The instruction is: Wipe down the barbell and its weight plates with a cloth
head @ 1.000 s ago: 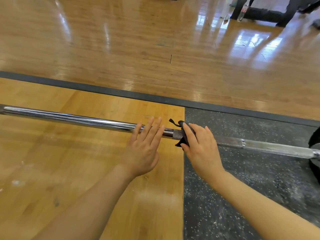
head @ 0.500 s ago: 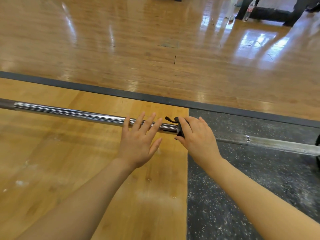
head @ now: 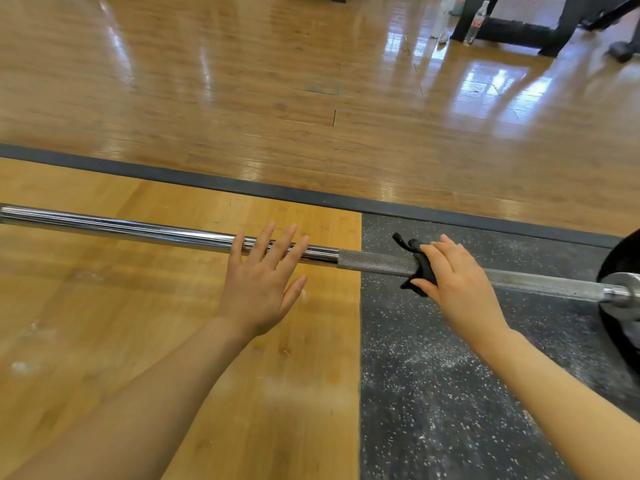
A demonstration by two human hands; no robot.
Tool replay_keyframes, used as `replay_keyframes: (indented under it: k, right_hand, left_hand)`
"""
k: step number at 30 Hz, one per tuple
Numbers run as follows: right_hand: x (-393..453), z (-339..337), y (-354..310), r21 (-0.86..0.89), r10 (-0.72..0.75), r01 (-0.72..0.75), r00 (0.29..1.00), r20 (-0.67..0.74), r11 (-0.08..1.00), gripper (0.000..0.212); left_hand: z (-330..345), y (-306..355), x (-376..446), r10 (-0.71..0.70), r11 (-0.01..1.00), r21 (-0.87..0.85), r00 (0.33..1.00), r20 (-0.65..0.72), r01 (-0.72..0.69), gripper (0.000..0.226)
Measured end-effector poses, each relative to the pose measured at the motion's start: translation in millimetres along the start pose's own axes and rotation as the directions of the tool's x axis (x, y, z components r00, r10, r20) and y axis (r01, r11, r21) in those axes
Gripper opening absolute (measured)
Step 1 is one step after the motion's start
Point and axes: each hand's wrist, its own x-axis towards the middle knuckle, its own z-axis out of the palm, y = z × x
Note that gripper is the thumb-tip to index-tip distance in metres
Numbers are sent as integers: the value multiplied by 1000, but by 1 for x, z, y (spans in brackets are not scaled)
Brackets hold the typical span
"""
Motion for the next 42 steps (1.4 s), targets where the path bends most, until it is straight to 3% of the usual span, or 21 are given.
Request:
replay_keyframes:
  k: [3,10,18,27,36,40,42]
  right_hand:
    - [0,-2,-10,68,4,-2,1000,-18,998,56]
    - [30,8,-73,92,-249,254,966,-65,963,68]
    - [19,7,-48,-14,-217,217,975,-37,976,70]
    - [-15,-4,16,-90,-55,49,996,-68,995,66]
    - [-19,-7,21,64,8,-6,1000,-26,998,64]
    - [-24,-11,18,86,30,-28,999,-24,996,61]
    - [-29,-11,19,80,39,-38,999,-19,996,60]
  left_hand:
    - [1,2,-3,-10,1000,-4,1000,4,10,59]
    - [1,2,-8,2,1000,10,1000,8,-2,59]
    - [3,1,-10,9,999,42,1000,10,-9,59]
    - [2,2,-8,-4,999,43,1000,15,3,60]
    - [-9,9,-6,-35,999,3,998,49,35,65]
    - [-16,28,-2,-128,979,-161,992,-5,125,62]
    - [-21,50,5,-103,976,-193,995,-19,97,62]
